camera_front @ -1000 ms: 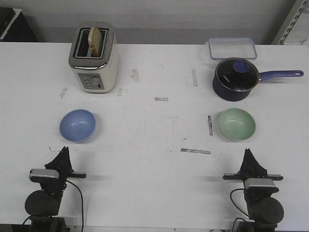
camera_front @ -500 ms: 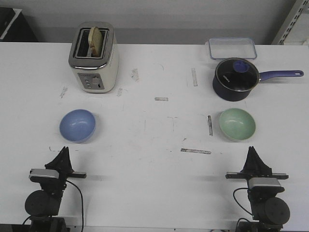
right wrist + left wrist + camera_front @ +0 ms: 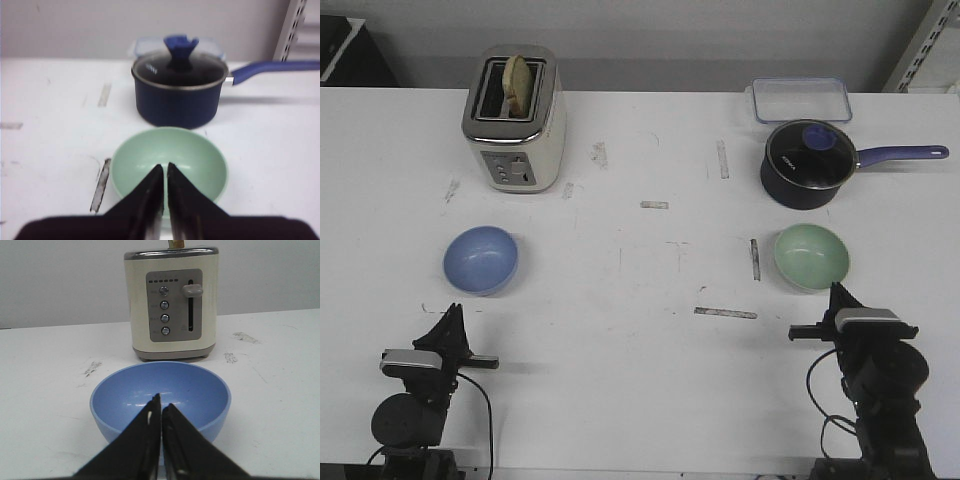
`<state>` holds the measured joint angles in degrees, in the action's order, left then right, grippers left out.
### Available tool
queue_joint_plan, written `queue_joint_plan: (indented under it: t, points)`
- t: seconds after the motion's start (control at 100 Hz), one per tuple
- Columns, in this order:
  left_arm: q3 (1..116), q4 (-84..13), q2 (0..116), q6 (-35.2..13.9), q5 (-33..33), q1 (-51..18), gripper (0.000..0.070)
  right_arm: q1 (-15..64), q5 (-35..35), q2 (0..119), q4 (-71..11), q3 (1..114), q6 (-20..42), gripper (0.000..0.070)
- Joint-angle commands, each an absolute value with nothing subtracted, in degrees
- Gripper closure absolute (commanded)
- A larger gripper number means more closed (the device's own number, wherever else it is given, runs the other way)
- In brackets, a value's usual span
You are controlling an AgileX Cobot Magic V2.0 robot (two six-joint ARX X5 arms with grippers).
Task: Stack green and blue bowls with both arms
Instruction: 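Reach the right gripper forward and grip the rim of the pale green bowl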
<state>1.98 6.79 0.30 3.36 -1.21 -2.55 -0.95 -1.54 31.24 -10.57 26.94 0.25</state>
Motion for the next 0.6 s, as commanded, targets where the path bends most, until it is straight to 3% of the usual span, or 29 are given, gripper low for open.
queue_joint_plan:
  t: [0.0,0.39,0.59]
  points:
    - [0.71,7.51,0.19,3.62,-1.32,-2.63,0.0696,-0.86,-1.50,35.24,-11.16,30.06,0.16,0.0693]
    - [0.71,7.51,0.19,3.62,-1.32,-2.63,0.0696,-1.63,-1.63,55.64,-24.86,49.45,0.32,0.0693]
    - [0.71,7.51,0.19,3.62,-1.32,-2.63,0.0696,-4.56,-4.10,65.01,-33.95,59.90,4.16,0.0690]
